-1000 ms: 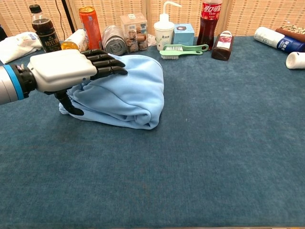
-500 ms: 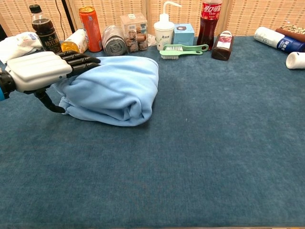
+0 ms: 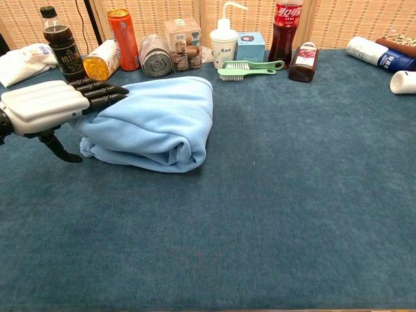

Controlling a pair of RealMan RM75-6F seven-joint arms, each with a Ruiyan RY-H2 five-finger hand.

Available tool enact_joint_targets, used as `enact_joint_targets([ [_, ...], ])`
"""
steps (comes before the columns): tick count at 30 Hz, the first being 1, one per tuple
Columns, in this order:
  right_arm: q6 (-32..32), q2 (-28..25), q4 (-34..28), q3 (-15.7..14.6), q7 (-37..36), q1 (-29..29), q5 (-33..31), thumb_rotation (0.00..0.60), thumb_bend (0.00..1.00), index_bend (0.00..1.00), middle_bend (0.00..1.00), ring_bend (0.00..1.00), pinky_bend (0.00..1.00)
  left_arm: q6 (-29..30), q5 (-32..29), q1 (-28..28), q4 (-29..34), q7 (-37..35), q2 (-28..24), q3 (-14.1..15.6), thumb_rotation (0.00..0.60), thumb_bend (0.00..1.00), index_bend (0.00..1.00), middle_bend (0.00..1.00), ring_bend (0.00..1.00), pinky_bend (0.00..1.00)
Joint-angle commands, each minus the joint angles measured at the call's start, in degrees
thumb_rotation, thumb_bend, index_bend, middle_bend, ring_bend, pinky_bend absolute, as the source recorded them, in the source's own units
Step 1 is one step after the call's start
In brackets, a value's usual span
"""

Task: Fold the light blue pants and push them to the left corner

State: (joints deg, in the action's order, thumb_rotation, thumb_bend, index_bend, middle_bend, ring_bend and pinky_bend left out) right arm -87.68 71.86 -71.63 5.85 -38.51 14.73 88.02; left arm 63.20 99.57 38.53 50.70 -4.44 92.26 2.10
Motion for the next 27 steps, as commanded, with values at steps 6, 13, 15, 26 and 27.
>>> enact_joint_targets([
  [6, -0.73, -0.26, -0.92, 0.38, -0.56, -0.25, 0.50, 0.600, 0.00, 0.00, 0.00, 0.00, 0.13, 1.08, -0.89, -0.22, -3.05, 0.78, 2.72, -0.10, 0.600, 0.06, 0.00, 0.00, 0.00, 0.00],
  [13, -1.07, -0.69, -2.07, 0.24, -0.12, -0.50, 1.22, 0.600, 0.00, 0.00, 0.00, 0.00, 0.13, 0.86, -2.75, 0.02, -4.15, 2.39, 5.73, -1.40, 0.600, 0.06, 0.00, 0.00, 0.00, 0.00],
  [15, -0.97, -0.73, -2.16, 0.22, -0.01, -0.52, 1.32, 0.600, 0.00, 0.00, 0.00, 0.00, 0.13, 0.76, -3.19, 0.24, -3.86, 2.84, 6.15, -1.74, 0.600, 0.06, 0.00, 0.00, 0.00, 0.02],
  [26, -2.40, -1.25, -2.87, 0.66, -0.86, -1.04, 1.97, 0.600, 0.00, 0.00, 0.00, 0.00, 0.13, 0.72, -4.53, 0.63, -4.89, 8.15, 8.16, -2.46, 0.600, 0.50, 0.26, 0.14, 0.21, 0.34],
  [27, -2.46, -1.29, -2.93, 0.64, -1.03, -1.07, 2.05, 0.600, 0.00, 0.00, 0.00, 0.00, 0.13, 1.00, -4.52, 0.62, -5.04, 8.10, 8.33, -2.47, 0.600, 0.60, 0.33, 0.20, 0.26, 0.37],
])
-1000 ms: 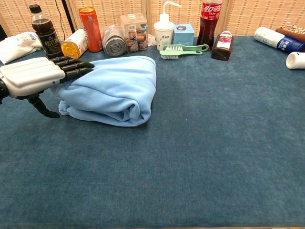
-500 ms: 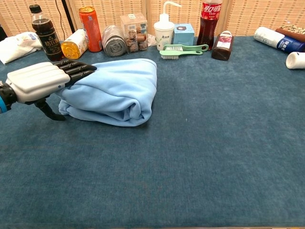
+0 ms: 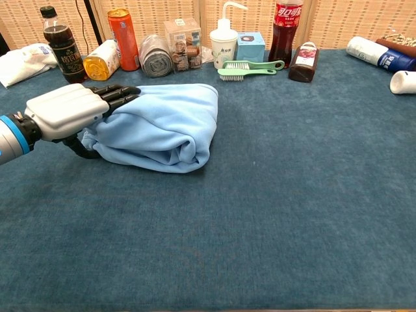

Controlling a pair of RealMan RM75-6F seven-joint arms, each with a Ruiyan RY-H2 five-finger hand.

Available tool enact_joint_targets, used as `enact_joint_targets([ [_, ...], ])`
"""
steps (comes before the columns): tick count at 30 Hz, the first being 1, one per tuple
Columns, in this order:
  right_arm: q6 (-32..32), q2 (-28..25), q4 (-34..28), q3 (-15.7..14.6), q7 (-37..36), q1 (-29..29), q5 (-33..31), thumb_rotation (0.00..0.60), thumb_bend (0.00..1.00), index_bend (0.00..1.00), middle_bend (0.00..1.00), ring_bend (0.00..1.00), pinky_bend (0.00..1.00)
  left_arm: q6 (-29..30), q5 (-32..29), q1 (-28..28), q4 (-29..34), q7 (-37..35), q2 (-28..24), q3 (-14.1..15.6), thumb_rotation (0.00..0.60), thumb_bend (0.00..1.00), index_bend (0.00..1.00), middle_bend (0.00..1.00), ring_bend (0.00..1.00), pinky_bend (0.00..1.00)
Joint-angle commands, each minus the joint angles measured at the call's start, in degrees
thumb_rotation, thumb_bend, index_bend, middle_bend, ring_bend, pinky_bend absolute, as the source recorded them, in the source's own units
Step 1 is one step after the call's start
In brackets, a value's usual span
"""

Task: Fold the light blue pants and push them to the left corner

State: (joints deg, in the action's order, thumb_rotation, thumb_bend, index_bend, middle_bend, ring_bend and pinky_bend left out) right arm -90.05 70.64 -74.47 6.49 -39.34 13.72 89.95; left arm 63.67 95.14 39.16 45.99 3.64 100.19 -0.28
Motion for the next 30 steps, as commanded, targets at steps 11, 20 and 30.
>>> enact_joint_targets([
  [11, -0.05, -0.04, 0.07, 0.02, -0.52, -0.02, 0.62, 0.600, 0.00, 0.00, 0.00, 0.00, 0.13, 6.42, 1.65, -0.27, -5.29, -4.32, 1.82, 0.53, 0.600, 0.83, 0.80, 0.67, 0.58, 0.62],
  [20, 0.03, 0.05, 0.19, 0.11, -0.59, -0.08, 0.67, 0.600, 0.00, 0.00, 0.00, 0.00, 0.13, 8.37, 0.94, -0.46, -5.38, -5.97, -0.20, 0.03, 0.600, 0.82, 0.83, 0.71, 0.61, 0.64],
  [30, -0.31, 0.04, -0.20, 0.11, -0.58, -0.12, 1.20, 0.600, 0.00, 0.00, 0.00, 0.00, 0.13, 17.23, 1.16, -6.52, -0.13, -8.39, -10.57, 1.69, 0.600, 0.82, 0.84, 0.72, 0.61, 0.64],
])
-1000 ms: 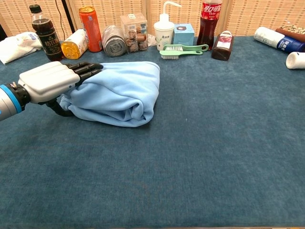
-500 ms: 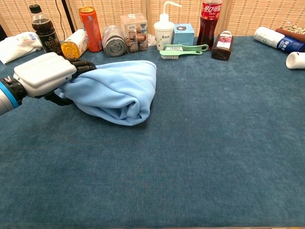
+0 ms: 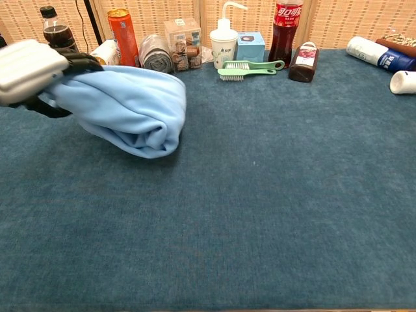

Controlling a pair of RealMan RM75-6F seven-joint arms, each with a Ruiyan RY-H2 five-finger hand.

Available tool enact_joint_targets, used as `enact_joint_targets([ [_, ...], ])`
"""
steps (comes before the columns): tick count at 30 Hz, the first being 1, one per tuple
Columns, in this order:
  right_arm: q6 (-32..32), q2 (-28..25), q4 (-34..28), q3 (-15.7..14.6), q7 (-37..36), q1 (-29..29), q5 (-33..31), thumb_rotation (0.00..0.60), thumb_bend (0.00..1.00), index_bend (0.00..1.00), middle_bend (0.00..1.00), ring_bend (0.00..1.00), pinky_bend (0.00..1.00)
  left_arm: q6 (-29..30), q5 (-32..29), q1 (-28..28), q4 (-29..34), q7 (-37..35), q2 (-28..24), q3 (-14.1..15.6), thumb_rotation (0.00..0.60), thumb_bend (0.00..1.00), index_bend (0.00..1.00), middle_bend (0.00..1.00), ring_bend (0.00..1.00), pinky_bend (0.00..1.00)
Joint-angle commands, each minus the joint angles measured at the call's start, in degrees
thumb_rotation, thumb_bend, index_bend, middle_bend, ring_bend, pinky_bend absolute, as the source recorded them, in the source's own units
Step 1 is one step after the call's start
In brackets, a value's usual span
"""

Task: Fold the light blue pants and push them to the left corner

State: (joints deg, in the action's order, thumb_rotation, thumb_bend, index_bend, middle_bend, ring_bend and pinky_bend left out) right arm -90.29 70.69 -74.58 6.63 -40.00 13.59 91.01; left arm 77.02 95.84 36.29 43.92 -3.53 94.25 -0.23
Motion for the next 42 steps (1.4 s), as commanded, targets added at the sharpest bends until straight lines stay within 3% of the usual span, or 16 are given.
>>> enact_joint_targets([
  [1, -0.12, 0.00, -0.18, -0.05, 0.19, 0.02, 0.26, 0.600, 0.00, 0.00, 0.00, 0.00, 0.13, 4.74, 0.38, -4.87, 1.97, -1.65, -5.62, 2.17, 0.600, 0.82, 0.83, 0.72, 0.61, 0.64],
  [6, -0.12, -0.03, -0.58, -0.31, 0.71, 0.03, 0.73, 0.600, 0.00, 0.00, 0.00, 0.00, 0.13, 8.25, 0.15, -10.60, -0.10, -4.07, -8.18, 4.71, 0.600, 0.82, 0.84, 0.72, 0.61, 0.64],
  [12, 0.22, 0.14, -0.96, -0.64, 1.28, 0.20, 1.22, 0.600, 0.00, 0.00, 0.00, 0.00, 0.13, 14.05, 0.04, -18.84, -6.84, -9.93, -9.20, 7.43, 0.600, 0.82, 0.84, 0.72, 0.61, 0.64],
  [19, 0.53, 0.28, -1.21, -0.84, 1.79, 0.32, 1.38, 0.600, 0.00, 0.00, 0.00, 0.00, 0.13, 14.81, 1.12, -22.12, -11.93, -11.49, -7.66, 9.17, 0.600, 0.81, 0.82, 0.70, 0.58, 0.64],
  [21, 0.67, 0.29, -1.23, -0.90, 1.77, 0.39, 1.44, 0.600, 0.00, 0.00, 0.00, 0.00, 0.13, 14.50, 1.41, -22.69, -13.28, -11.99, -7.17, 9.55, 0.600, 0.77, 0.72, 0.60, 0.46, 0.59],
  [23, 0.68, 0.20, -1.36, -1.02, 1.42, 0.40, 1.61, 0.600, 0.00, 0.00, 0.00, 0.00, 0.13, 11.92, 1.22, -23.00, -13.14, -12.85, -7.45, 10.08, 0.600, 0.63, 0.44, 0.33, 0.21, 0.36],
  [25, 0.62, 0.03, -1.42, -1.08, 1.19, 0.35, 1.66, 0.600, 0.00, 0.00, 0.00, 0.00, 0.13, 8.86, 0.58, -23.15, -10.37, -13.24, -8.63, 10.36, 0.600, 0.46, 0.17, 0.10, 0.04, 0.12],
  [26, 0.55, -0.02, -1.44, -1.04, 1.21, 0.29, 1.58, 0.600, 0.00, 0.00, 0.00, 0.00, 0.13, 7.69, 0.28, -23.27, -8.54, -12.57, -9.48, 10.48, 0.600, 0.37, 0.06, 0.02, 0.00, 0.04],
  [27, 0.53, -0.13, -1.55, -1.03, 1.17, 0.23, 1.50, 0.600, 0.00, 0.00, 0.00, 0.00, 0.13, 6.77, -0.02, -23.46, -5.75, -10.75, -10.76, 10.52, 0.600, 0.31, 0.02, 0.00, 0.00, 0.01],
  [29, 0.56, -0.41, -1.68, -1.20, 0.96, 0.20, 1.71, 0.600, 0.00, 0.00, 0.00, 0.00, 0.13, 6.56, -0.30, -23.84, -0.98, -8.38, -12.85, 10.49, 0.600, 0.14, 0.00, 0.00, 0.00, 0.00],
  [32, 0.62, -0.99, -1.53, -1.73, 0.92, 0.25, 2.55, 0.600, 0.00, 0.00, 0.00, 0.00, 0.11, 7.45, -0.52, -24.47, 5.36, -6.85, -15.75, 10.30, 0.600, 0.01, 0.00, 0.00, 0.00, 0.00],
  [37, 0.65, -1.07, 2.03, -1.91, 10.44, 0.22, 3.25, 0.600, 0.00, 0.00, 0.00, 0.00, 0.01, 9.88, -1.48, -26.26, 16.99, -8.36, -21.53, 10.00, 0.600, 0.00, 0.00, 0.00, 0.00, 0.00],
  [42, 1.00, -1.05, 0.66, -1.05, 20.00, -0.60, 0.87, 0.600, 0.00, 0.00, 0.00, 0.00, 0.00, 11.59, -2.88, -27.31, 27.21, -7.38, -26.05, 8.78, 0.600, 0.00, 0.00, 0.00, 0.00, 0.00],
])
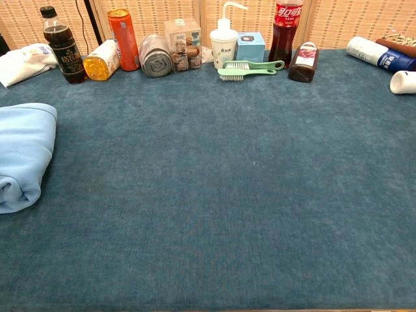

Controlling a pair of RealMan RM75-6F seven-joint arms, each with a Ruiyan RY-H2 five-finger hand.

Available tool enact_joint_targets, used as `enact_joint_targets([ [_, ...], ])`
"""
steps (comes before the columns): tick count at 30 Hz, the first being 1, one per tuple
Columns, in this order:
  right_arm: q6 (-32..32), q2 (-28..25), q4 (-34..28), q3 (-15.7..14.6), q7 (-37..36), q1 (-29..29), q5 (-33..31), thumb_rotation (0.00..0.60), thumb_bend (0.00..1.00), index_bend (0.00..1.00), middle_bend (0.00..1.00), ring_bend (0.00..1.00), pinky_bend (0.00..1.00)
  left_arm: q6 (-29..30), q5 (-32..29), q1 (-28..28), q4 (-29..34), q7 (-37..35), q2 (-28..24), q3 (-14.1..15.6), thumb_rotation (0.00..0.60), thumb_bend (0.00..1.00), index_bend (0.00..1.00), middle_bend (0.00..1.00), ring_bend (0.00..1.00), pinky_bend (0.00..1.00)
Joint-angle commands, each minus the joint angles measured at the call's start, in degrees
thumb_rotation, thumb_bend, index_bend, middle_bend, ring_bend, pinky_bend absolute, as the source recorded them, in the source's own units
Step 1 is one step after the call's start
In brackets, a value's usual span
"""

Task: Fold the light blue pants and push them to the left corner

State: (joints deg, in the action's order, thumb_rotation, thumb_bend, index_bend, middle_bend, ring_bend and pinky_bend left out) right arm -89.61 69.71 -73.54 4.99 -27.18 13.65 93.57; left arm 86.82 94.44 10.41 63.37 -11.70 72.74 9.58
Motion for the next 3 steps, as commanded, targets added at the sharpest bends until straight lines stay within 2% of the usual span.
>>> enact_joint_targets([
  [1, 0.54, -0.40, -1.48, 0.80, 9.95, -0.99, -2.56, 0.600, 0.00, 0.00, 0.00, 0.00, 0.00, 2.11, -2.08, -1.61, 10.66, 0.82, -5.62, -1.63, 0.600, 0.00, 0.00, 0.00, 0.00, 0.00],
  [3, 0.84, -0.91, -3.32, 1.12, 14.40, -1.48, -3.88, 0.600, 0.00, 0.00, 0.00, 0.00, 0.00, 2.56, -3.39, -1.77, 14.59, 1.08, -6.90, -2.96, 0.600, 0.00, 0.00, 0.00, 0.00, 0.00],
])
